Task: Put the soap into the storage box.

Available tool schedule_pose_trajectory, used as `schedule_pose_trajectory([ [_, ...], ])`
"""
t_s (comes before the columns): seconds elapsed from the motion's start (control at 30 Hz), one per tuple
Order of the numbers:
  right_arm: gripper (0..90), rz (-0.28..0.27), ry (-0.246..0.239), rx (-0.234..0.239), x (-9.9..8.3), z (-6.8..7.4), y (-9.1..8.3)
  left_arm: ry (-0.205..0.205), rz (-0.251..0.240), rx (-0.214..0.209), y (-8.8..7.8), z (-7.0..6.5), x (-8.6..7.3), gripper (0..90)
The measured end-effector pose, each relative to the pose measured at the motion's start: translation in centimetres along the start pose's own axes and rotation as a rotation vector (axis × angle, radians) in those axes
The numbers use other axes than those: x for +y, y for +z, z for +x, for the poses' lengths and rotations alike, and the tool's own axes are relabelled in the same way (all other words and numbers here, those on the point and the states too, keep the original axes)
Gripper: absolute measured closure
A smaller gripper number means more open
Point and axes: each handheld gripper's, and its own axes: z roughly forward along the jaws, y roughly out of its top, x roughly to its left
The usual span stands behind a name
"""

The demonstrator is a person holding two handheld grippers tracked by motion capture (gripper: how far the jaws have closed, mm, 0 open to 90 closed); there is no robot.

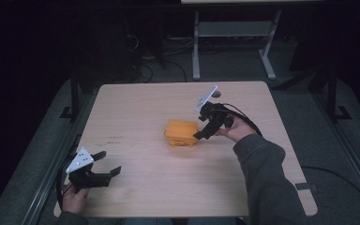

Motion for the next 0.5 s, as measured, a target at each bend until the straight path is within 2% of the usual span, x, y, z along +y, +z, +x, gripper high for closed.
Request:
schedule_pose_trajectory([
  [0.5, 18.6, -0.005, 0.021, -0.003, -1.6, 0.6, -0.7, 0.002, 0.004, 0.003, 0.0, 0.0, 0.0, 14.3],
])
